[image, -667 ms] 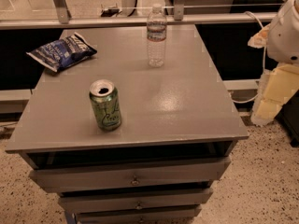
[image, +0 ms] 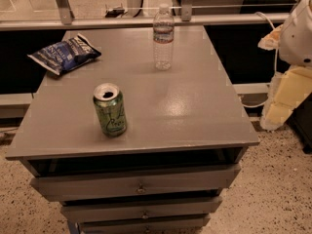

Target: Knock green can over

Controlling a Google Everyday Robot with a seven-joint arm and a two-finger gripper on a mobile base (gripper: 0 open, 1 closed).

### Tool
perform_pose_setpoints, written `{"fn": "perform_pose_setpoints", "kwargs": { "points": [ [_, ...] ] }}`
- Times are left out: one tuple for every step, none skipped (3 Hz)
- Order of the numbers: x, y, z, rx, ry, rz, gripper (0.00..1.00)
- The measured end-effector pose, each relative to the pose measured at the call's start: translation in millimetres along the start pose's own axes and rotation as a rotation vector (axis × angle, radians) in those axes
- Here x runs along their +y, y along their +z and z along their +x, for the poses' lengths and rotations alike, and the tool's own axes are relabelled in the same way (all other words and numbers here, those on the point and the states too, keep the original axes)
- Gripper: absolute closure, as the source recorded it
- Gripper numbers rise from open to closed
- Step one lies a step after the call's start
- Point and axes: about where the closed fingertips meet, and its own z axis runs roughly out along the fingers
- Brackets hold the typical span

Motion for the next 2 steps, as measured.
{"fn": "perform_pose_setpoints", "kwargs": {
  "points": [
    [-4.1,3.6,-4.8,-0.114,0.025,0.005,0.00],
    [-6.0,65.4,-77.3,-0.414,0.019,-0.067,0.00]
  ]
}}
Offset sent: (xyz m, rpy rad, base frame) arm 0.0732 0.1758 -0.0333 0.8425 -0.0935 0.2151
